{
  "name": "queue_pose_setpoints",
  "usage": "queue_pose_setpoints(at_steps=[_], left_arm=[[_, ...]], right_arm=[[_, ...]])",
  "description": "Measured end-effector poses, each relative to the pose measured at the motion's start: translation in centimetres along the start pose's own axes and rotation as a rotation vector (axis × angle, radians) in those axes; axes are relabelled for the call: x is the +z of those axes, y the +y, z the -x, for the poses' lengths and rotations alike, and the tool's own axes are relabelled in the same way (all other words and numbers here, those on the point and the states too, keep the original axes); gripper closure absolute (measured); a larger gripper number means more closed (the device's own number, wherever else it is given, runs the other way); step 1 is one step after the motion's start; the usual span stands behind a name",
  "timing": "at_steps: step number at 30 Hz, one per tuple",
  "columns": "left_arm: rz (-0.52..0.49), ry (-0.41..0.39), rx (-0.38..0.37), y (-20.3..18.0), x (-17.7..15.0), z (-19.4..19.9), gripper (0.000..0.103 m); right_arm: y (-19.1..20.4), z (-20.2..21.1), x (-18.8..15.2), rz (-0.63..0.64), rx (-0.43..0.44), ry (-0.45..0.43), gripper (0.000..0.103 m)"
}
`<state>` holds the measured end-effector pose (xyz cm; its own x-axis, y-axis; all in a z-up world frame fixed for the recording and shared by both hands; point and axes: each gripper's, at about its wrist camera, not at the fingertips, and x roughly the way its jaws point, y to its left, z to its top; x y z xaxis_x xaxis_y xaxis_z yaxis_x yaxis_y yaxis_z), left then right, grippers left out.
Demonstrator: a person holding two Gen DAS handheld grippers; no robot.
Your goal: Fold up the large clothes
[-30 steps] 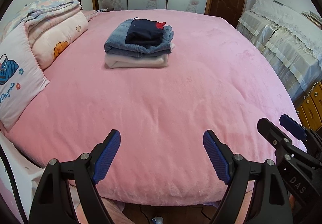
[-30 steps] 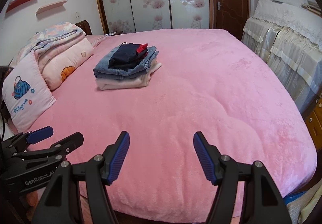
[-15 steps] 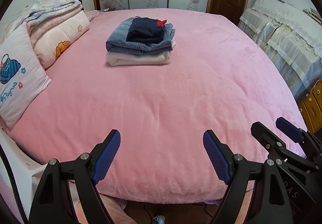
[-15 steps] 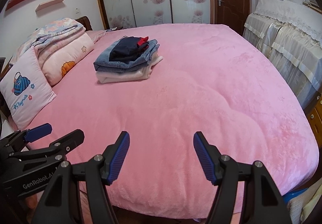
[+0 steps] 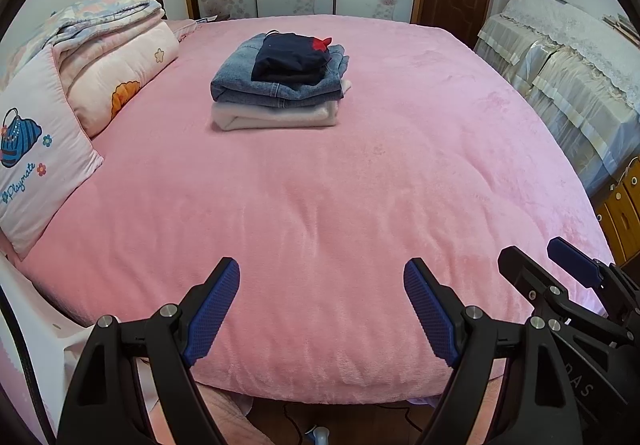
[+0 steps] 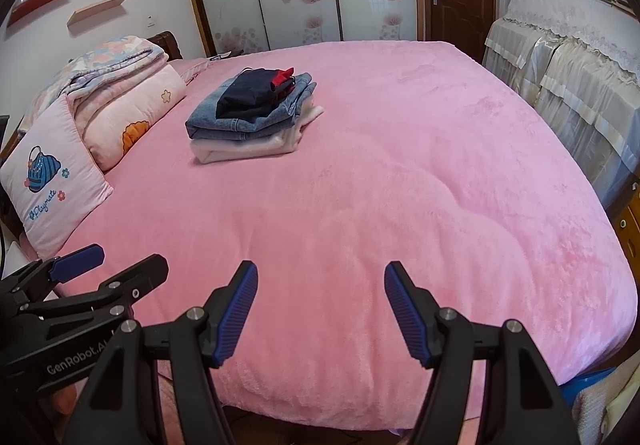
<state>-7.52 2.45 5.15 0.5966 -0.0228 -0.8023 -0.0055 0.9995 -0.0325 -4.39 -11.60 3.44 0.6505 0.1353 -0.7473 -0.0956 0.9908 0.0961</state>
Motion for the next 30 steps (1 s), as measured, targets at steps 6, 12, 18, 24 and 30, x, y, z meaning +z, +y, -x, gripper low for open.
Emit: queue_pose_setpoints(at_steps=[6,12,18,24,30], left_arm=[[0.003,0.001,0.0,0.23,-0.12,-0.19,0.02],[0.004,0.008,-0.002,0.46,-0.07,-0.3,0.02],[0.004,0.019,-0.003,0.68,-0.07,-0.55,0.02],[0.004,0.021,-0.003,0.71,-0.05,-0.59,0.02],[0.0,0.028,-0.005,0.76,0.18,-1.04,0.02]], right_arm=[[-0.04,0.0,-0.07,0.002,0.005,0.0,0.037],[0.01,0.03,-0.07,-0.001,0.006,0.003,0.037],[-0.02,-0.17,-0.3,-0.004,0.006,0.011,0.037],[-0.04,-0.24,-0.37,-0.005,0.005,0.013,0.037],[-0.12,-0.38,-0.51,-0.008,0.006,0.016,0.037]])
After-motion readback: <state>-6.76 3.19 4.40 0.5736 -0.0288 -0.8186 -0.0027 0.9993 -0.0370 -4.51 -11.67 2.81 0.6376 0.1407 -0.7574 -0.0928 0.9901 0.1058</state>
